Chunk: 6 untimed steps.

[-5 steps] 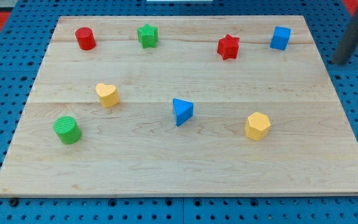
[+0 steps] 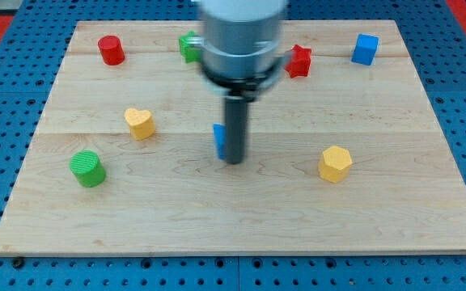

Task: Move the blue triangle towards the yellow heart slightly

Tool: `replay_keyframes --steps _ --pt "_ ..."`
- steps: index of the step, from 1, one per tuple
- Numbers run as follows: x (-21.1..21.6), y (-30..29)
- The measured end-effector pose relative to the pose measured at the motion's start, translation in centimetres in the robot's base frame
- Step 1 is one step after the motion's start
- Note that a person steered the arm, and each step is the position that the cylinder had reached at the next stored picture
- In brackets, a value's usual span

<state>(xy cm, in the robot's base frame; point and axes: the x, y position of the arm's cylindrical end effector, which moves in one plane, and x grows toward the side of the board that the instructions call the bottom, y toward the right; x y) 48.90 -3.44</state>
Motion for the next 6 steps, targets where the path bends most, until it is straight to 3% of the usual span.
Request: replay_keyframes --steps 1,2,3,4,5,6 --pt "-2.1 -4.2" --pt "-6.8 0.4" --pt "-7.8 1.9" --pt "-8.6 9.4" --pt "-2.5 10.9" --pt "-0.1 3.6"
